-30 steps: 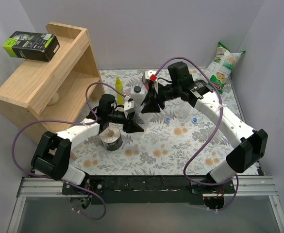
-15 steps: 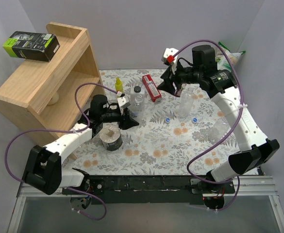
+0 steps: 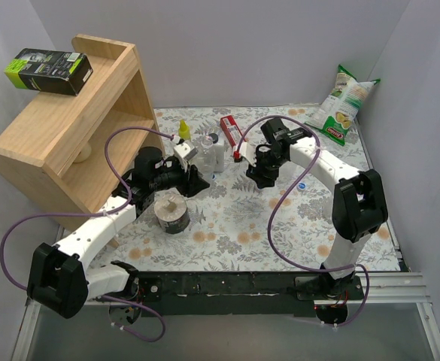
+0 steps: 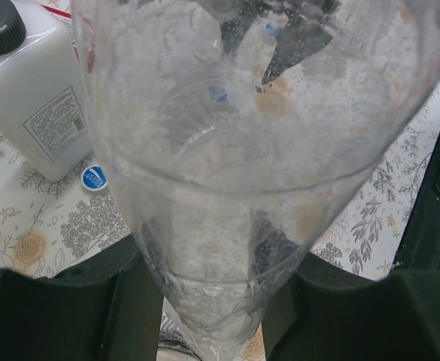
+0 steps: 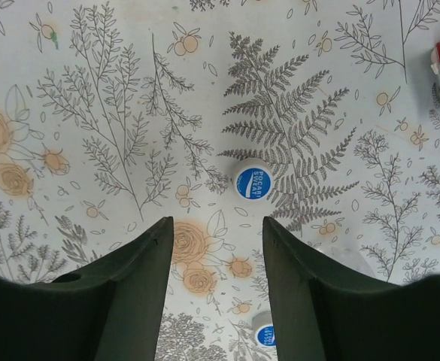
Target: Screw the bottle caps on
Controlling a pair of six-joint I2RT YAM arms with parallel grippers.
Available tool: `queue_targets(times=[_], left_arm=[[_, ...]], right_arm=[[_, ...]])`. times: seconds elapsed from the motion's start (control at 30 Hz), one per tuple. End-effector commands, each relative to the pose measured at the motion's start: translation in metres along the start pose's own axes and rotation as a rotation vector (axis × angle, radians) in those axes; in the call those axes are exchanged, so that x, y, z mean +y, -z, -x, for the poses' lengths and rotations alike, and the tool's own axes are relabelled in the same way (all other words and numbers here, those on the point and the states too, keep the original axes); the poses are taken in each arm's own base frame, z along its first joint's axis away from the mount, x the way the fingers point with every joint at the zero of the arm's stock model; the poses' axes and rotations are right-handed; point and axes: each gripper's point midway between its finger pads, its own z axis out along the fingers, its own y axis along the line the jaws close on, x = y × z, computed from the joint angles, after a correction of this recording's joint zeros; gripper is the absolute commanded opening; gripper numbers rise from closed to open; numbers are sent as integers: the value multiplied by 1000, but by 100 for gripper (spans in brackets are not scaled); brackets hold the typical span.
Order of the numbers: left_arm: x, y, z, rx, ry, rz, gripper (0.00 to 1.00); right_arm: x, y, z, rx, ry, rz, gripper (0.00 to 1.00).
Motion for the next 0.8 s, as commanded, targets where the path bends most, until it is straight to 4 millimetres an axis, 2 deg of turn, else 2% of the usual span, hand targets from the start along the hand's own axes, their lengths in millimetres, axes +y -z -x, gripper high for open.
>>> queue_targets(times=[0.0,0.3,0.47,0.77], left_arm=[[2,5,16,-20,-6,42,0],[6,1,10,-7,-17,34,0],[7,-5,7,3,-19,19,0],[13,-9,0,13,25,34,0]], right_arm=[[-19,-8,1,4,139,-39,58],[-29,-38,-22,59,174,-42,57],[-31,-49,-22,41,176,-43,56],[-29,-66,-36,73,152,-16,50]])
